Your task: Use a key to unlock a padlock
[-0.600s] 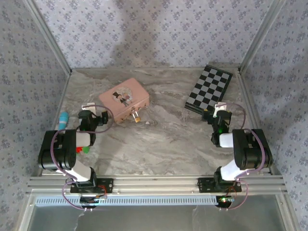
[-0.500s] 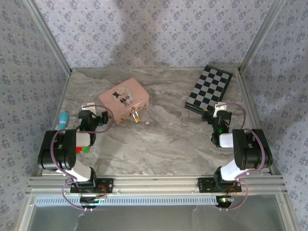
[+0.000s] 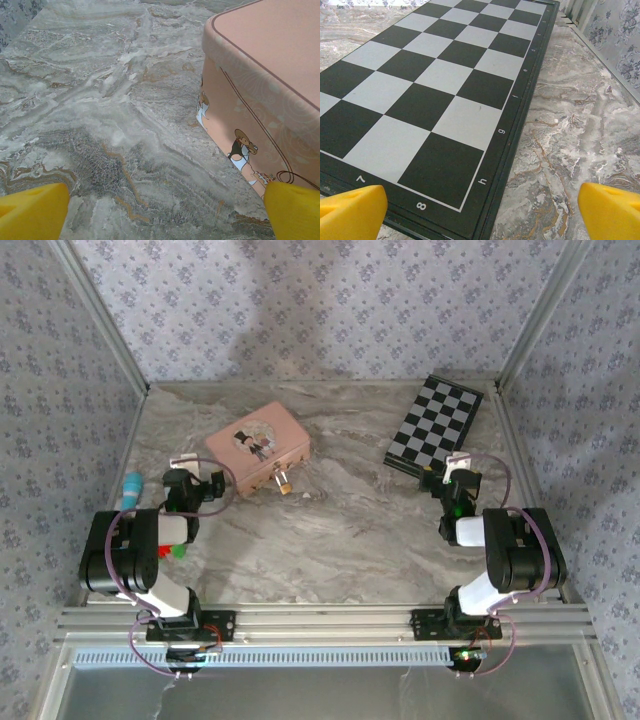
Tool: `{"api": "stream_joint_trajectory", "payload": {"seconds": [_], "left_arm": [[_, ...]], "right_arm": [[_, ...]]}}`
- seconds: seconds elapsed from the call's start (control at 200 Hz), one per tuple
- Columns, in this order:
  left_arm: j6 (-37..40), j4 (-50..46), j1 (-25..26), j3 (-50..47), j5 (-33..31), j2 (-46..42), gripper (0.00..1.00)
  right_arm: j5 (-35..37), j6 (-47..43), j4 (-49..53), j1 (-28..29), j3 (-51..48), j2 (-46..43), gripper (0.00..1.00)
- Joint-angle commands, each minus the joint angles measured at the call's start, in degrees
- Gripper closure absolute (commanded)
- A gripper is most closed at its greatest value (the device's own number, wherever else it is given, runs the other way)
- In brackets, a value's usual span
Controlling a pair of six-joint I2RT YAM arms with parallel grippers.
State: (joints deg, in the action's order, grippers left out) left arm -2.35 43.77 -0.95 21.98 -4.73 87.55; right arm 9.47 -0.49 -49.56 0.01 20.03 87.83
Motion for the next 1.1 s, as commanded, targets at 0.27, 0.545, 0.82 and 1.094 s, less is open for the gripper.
{"api": "stream_joint_trajectory", "payload": {"seconds": [0.27,0.545,0.82,1.094], "left_arm": [[0.16,2.90,-0.17,1.67,1.21,0.43,0.00],[-0.32,-17.10,1.63,10.06,-6.47,-7.74,0.00],[-12.16,-33.16,4.33,17.32,-6.79,-18.39,0.01],[-23.82,-43.33,19.67,18.12,-7.23,-23.91,0.02]], "right_arm": [[0.37,0.05,-1.01,-0.05,1.16,0.23,0.00],[8.45,-3.02,4.42,4.66,1.54,-7.19,0.00],[17.57,-9.99,23.24,18.38,12.09,-15.15,0.00],[10.37,5.70,53.46,32.66,28.38,-13.22,0.00]]}}
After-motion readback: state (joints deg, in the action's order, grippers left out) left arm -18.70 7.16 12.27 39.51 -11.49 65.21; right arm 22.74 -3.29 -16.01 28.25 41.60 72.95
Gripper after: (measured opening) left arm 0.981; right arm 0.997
